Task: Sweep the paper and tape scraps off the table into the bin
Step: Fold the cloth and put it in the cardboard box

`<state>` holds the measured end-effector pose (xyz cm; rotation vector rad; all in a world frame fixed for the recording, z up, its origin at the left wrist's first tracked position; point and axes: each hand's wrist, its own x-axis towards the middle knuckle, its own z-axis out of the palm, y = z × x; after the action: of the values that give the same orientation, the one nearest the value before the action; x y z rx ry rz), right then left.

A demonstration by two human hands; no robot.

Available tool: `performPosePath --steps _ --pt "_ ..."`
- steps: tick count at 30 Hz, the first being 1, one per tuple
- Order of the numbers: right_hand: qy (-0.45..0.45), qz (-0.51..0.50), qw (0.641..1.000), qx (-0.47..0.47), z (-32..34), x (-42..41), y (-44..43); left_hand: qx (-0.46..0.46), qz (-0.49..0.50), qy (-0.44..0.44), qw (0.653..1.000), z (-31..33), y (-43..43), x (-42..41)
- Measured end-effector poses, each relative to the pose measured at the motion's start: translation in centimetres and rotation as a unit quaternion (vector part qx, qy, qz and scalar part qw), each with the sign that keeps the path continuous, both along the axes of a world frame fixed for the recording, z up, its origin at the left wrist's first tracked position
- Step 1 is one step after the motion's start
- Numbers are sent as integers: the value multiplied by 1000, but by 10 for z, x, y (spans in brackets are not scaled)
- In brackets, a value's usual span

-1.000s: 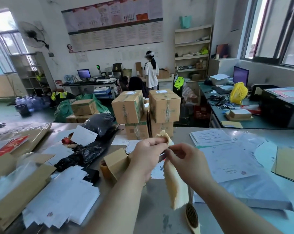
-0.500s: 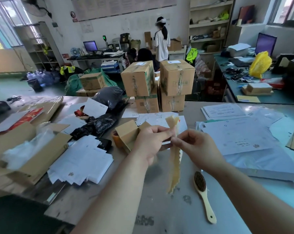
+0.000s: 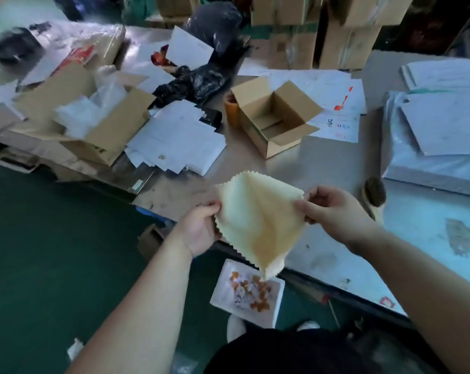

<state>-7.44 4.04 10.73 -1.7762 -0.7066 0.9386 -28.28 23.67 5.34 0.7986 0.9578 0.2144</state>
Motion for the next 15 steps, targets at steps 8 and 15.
performPosePath --steps 8,15 --pt "-212 192 949 -130 -70 -111 59 -97 70 344 931 -89 -11 -91" --pt "-280 291 881 -247 -138 -161 86 -103 42 299 948 -102 -5 -119"
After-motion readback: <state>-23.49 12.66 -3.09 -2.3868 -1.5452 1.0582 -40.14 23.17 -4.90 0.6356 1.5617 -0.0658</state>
